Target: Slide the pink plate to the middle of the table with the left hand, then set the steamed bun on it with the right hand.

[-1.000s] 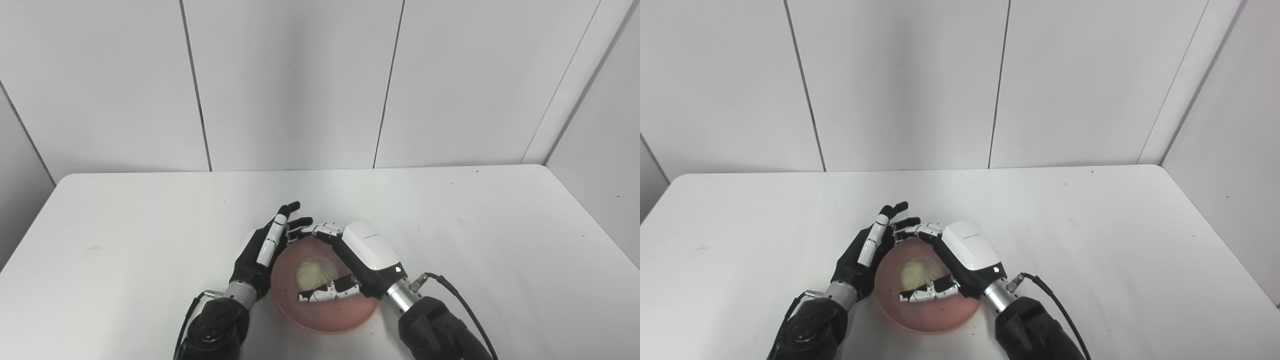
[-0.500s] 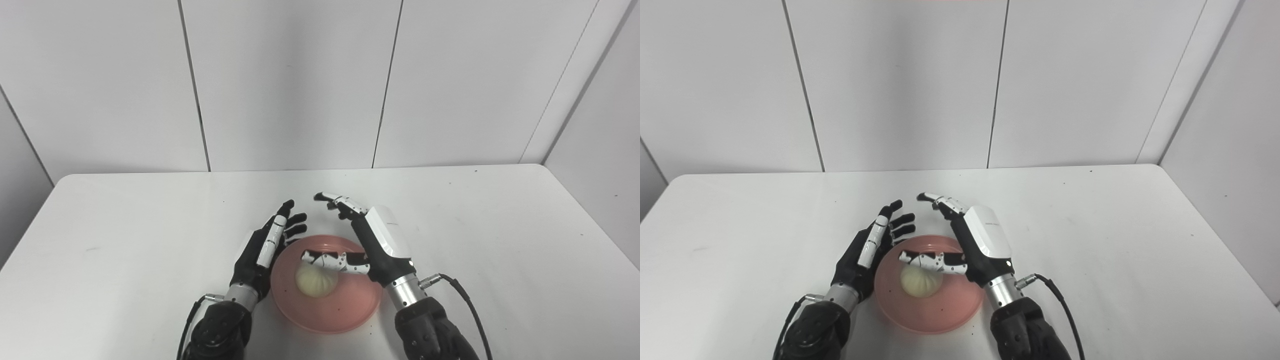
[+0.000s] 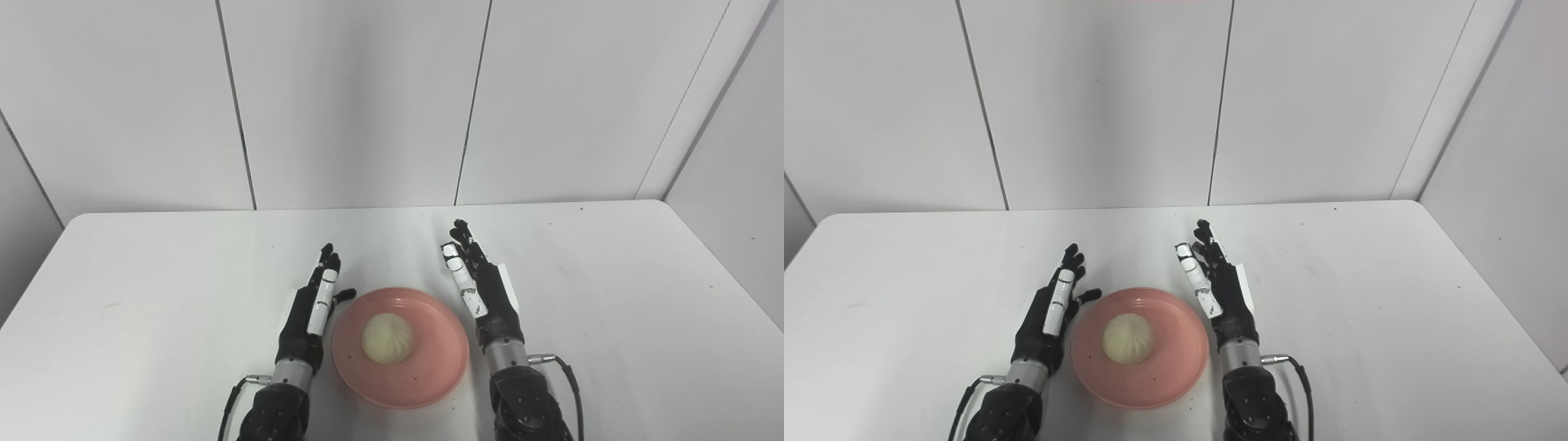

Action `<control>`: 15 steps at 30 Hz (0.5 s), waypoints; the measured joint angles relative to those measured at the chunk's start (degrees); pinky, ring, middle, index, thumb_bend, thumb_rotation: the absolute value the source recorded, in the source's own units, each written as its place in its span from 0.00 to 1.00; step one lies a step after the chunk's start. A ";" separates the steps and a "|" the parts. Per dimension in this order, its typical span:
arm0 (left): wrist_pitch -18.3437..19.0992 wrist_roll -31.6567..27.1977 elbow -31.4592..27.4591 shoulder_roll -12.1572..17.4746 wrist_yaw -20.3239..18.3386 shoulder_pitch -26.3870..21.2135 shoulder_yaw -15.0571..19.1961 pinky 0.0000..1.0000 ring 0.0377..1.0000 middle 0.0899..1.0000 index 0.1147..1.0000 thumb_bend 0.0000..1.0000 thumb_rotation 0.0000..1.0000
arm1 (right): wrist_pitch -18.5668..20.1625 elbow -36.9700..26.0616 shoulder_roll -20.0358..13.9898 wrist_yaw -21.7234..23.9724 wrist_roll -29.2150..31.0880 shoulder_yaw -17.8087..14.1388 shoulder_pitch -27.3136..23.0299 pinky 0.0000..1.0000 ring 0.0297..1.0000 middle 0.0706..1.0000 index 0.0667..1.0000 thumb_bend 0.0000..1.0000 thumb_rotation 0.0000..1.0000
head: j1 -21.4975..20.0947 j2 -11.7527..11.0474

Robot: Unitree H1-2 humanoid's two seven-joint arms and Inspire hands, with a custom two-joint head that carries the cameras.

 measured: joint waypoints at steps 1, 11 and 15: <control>-0.77 0.06 0.48 -0.08 0.21 0.00 0.11 1.00 1.00 1.00 1.00 0.65 1.00 | 0.82 0.07 -0.04 0.01 0.83 -0.24 -0.02 0.95 0.95 0.97 1.00 0.69 1.00 | 0.00 0.00; -1.24 0.05 0.63 -0.28 0.62 0.03 0.43 1.00 1.00 1.00 1.00 0.65 1.00 | 2.30 0.44 -1.13 -0.13 2.59 -0.47 -0.06 0.99 0.96 0.98 1.00 0.69 1.00 | -0.18 0.09; -1.19 -0.02 0.60 -0.28 0.54 0.03 0.43 1.00 1.00 1.00 1.00 0.64 1.00 | 2.46 0.49 -1.18 -0.13 2.79 -0.40 -0.05 0.99 0.96 0.98 1.00 0.69 1.00 | -0.35 0.09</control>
